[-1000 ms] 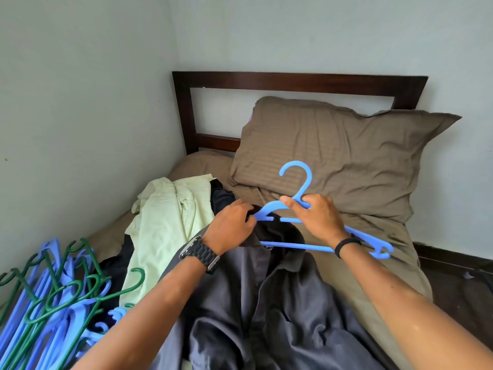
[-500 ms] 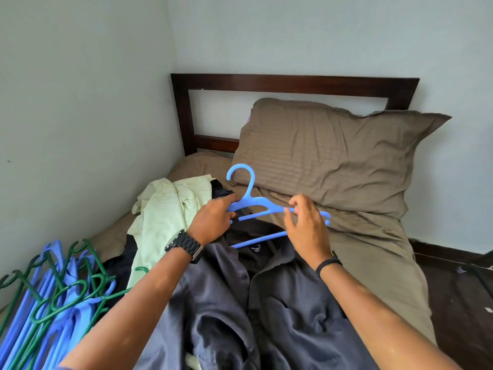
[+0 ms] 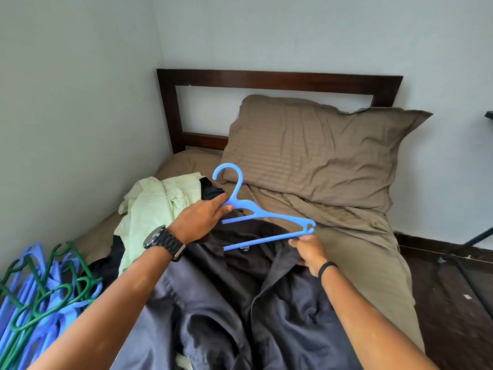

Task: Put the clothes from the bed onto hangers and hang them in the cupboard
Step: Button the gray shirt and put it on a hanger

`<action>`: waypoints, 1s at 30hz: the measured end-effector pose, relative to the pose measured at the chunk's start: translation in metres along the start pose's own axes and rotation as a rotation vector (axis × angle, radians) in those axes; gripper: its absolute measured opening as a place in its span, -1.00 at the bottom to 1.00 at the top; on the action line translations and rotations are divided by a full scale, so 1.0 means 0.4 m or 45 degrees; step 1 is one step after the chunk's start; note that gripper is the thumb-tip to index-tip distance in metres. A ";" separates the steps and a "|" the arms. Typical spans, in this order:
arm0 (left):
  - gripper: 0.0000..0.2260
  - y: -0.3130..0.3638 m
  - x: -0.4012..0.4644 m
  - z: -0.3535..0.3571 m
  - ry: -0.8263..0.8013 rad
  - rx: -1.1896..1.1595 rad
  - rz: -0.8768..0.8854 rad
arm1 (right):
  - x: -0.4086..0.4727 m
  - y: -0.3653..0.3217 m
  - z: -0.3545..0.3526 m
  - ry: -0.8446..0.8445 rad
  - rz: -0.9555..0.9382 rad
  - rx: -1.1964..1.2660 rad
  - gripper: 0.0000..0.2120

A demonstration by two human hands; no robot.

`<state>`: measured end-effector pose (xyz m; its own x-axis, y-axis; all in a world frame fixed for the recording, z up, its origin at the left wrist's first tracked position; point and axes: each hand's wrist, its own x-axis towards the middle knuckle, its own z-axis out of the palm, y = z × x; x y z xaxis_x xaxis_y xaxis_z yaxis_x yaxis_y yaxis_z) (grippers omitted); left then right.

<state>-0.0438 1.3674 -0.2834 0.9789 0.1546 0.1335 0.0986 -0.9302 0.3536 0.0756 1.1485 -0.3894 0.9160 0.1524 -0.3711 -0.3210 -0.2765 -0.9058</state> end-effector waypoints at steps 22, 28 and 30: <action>-0.78 -0.012 -0.005 -0.105 0.030 0.295 -0.157 | -0.031 -0.107 -0.097 0.307 -0.816 -0.510 -0.86; -0.77 0.017 -0.009 -0.093 0.162 0.428 -0.179 | -0.049 -0.133 -0.082 0.001 -0.601 -0.082 -0.82; -0.77 0.024 -0.011 -0.081 0.236 0.392 -0.195 | -0.071 -0.149 -0.071 -0.144 -0.506 0.158 -0.79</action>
<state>-0.0531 1.3684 -0.2506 0.9026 0.3309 0.2756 0.3178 -0.9437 0.0920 0.0757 1.1336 -0.3191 0.9443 0.3291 -0.0021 0.0188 -0.0604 -0.9980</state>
